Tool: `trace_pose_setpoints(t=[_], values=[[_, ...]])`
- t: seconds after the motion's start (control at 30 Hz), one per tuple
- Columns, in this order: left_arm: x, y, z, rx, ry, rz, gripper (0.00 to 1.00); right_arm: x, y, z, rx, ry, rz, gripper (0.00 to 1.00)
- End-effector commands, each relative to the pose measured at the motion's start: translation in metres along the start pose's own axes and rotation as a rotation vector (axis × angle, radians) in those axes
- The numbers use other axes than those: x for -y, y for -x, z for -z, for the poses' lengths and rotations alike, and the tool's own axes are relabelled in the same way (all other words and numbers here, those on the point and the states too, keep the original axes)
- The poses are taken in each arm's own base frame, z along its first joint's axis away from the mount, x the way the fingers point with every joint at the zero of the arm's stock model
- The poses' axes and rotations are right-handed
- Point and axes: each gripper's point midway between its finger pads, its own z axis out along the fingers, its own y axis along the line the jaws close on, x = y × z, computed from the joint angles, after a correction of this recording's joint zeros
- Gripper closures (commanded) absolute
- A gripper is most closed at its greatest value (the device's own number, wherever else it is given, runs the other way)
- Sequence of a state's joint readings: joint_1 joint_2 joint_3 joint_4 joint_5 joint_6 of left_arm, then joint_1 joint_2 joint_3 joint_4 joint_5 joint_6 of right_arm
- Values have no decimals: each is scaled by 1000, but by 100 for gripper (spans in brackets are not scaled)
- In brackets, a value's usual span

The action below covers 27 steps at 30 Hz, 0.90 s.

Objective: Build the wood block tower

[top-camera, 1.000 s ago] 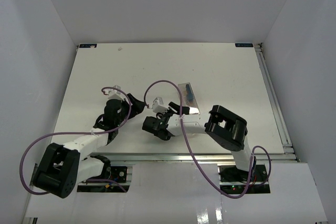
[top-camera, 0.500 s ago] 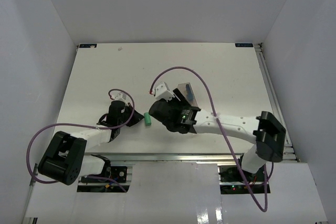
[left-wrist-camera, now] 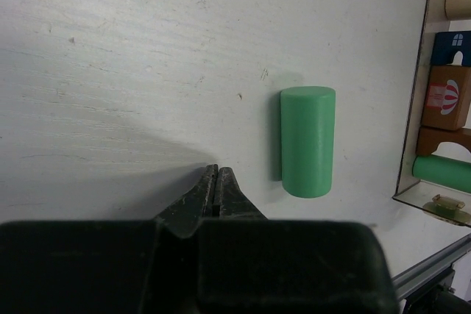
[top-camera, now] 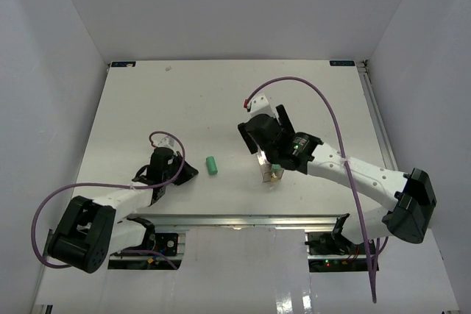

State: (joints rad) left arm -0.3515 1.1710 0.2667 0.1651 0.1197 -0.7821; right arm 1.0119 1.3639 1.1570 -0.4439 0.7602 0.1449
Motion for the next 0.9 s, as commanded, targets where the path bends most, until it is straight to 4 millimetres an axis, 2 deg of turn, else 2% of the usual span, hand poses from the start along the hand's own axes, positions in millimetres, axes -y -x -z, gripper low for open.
trace_pose_setpoints(t=[0.0, 0.17, 0.3, 0.4, 0.53, 0.67, 0.8, 0.87], values=[[0, 7, 1, 14, 20, -19, 100, -11, -6, -4, -32, 185, -61, 6], [6, 16, -3, 40, 4, -54, 100, -5, -36, -24, -125, 185, -69, 8], [15, 21, -7, 53, -38, -58, 100, -11, -62, -41, -206, 222, -68, 7], [16, 26, -12, 61, -27, -45, 100, -14, -75, -48, -235, 215, -76, 5], [16, 32, -22, 63, -7, -42, 100, -7, -92, -57, -274, 143, -69, 3], [18, 36, -30, 64, -6, -59, 100, -18, -101, -63, -296, 182, -64, 2], [24, 37, -36, 58, -26, -45, 100, -23, -105, -66, -295, 196, -82, 25], [25, 35, -39, 49, -37, -36, 100, -23, -111, -67, -309, 181, -95, 29]])
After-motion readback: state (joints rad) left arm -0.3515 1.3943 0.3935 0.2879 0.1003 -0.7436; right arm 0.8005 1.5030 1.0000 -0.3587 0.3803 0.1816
